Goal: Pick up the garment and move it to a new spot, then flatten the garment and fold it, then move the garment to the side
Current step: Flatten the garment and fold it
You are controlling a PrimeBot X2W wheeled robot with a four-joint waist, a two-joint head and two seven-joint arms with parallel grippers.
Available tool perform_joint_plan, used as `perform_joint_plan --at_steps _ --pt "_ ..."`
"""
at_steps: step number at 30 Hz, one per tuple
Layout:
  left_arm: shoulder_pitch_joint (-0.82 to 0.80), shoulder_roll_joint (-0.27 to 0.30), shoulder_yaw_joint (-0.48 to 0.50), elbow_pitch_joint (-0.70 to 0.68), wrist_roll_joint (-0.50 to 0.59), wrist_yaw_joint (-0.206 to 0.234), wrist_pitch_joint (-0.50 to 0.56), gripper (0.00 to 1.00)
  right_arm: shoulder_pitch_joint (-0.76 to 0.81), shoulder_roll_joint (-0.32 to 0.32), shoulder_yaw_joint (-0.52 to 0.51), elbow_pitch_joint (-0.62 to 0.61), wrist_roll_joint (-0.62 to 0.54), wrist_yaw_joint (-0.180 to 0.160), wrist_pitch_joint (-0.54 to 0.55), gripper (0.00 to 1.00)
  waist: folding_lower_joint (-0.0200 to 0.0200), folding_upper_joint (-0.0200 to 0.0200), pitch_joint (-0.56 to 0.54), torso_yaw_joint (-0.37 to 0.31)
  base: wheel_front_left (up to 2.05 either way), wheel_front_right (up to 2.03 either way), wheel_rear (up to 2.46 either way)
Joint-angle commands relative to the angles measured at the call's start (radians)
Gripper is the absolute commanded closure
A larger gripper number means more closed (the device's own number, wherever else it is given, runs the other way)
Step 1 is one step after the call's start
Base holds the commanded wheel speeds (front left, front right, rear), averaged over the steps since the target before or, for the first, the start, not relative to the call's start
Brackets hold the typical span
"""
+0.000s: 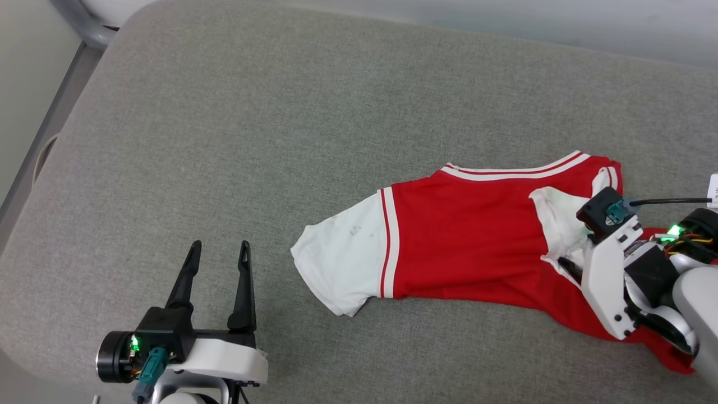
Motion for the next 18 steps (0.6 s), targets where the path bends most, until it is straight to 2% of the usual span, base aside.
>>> perform_joint_plan --at_steps 1,4,10,18 --pt "-0.004 0.000 0.006 0.003 0.006 0.006 -0.003 0.00 0.025 0.024 0.027 0.037 0.013 0.000 -0.021 1.00 0.0000 -0.0001 -0.011 -0.006 0.00 0.00 0.00" --pt "0.012 0.000 0.016 0.006 0.012 0.005 -0.003 0.00 -0.001 0.031 -0.009 0.042 0.012 0.000 -0.106 1.00 0.0000 -0.0001 -0.035 -0.021 0.00 0.00 0.00" --pt "0.029 0.000 0.025 0.000 0.025 -0.001 -0.003 0.00 -0.014 0.097 -0.148 0.019 0.041 -0.001 -0.259 1.00 0.0000 -0.0001 -0.070 -0.064 0.00 0.00 0.00" --pt "0.030 0.000 0.028 -0.007 0.031 -0.011 -0.003 0.00 0.038 0.220 -0.408 0.038 0.111 -0.001 -0.399 1.00 0.0000 -0.0001 -0.066 -0.092 0.00 0.00 0.00"
